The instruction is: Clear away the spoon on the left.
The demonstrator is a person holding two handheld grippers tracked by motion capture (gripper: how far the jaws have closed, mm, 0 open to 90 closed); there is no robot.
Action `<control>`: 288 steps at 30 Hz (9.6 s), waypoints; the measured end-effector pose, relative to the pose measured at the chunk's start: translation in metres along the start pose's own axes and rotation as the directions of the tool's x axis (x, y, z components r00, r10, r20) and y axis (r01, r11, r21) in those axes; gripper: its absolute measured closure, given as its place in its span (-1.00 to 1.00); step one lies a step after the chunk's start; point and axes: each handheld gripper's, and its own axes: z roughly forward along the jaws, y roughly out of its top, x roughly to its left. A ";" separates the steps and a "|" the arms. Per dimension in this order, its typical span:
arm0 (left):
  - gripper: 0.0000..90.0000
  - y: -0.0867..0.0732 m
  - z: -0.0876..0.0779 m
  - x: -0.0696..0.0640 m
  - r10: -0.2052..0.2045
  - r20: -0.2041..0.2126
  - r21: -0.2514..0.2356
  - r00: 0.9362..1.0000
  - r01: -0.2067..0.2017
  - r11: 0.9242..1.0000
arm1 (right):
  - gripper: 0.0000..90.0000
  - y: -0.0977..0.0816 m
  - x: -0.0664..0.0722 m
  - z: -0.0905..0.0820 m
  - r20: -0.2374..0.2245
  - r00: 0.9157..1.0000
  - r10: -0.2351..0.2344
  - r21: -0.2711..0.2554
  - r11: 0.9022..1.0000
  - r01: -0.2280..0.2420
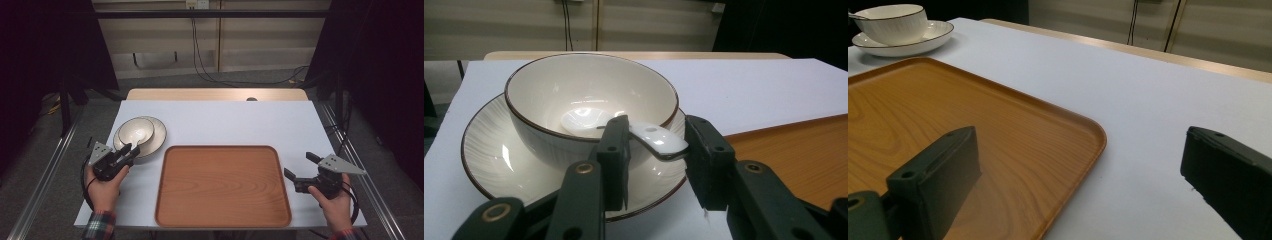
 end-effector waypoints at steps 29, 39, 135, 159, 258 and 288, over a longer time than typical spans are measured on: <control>0.65 0.014 -0.002 0.008 -0.047 -0.040 -0.096 0.998 0.043 0.994 | -0.96 0.000 -0.002 0.000 0.003 1.000 0.011 -0.007 1.000 -0.011; 0.78 0.021 0.006 0.010 -0.082 -0.050 -0.136 0.995 0.074 0.988 | -0.96 0.000 -0.004 0.000 0.000 1.000 0.015 -0.011 1.000 -0.015; 0.90 0.094 0.043 0.000 -0.170 0.088 -0.224 0.981 0.186 0.957 | -0.99 0.000 -0.007 -0.002 -0.027 0.999 0.019 -0.044 0.999 -0.020; 0.90 0.110 0.037 -0.029 -0.147 0.220 -0.170 0.964 0.186 0.968 | -0.99 0.000 -0.006 -0.002 -0.033 0.999 0.008 -0.041 0.999 -0.009; 0.90 0.041 0.031 -0.109 -0.115 0.490 0.030 0.864 0.115 0.993 | -0.98 -0.001 -0.003 0.000 -0.048 0.999 -0.012 -0.028 1.000 0.011; 0.90 0.028 0.026 -0.121 -0.102 0.508 0.052 0.855 0.088 0.995 | -0.98 0.000 -0.003 0.000 -0.054 0.998 -0.011 -0.023 1.000 0.010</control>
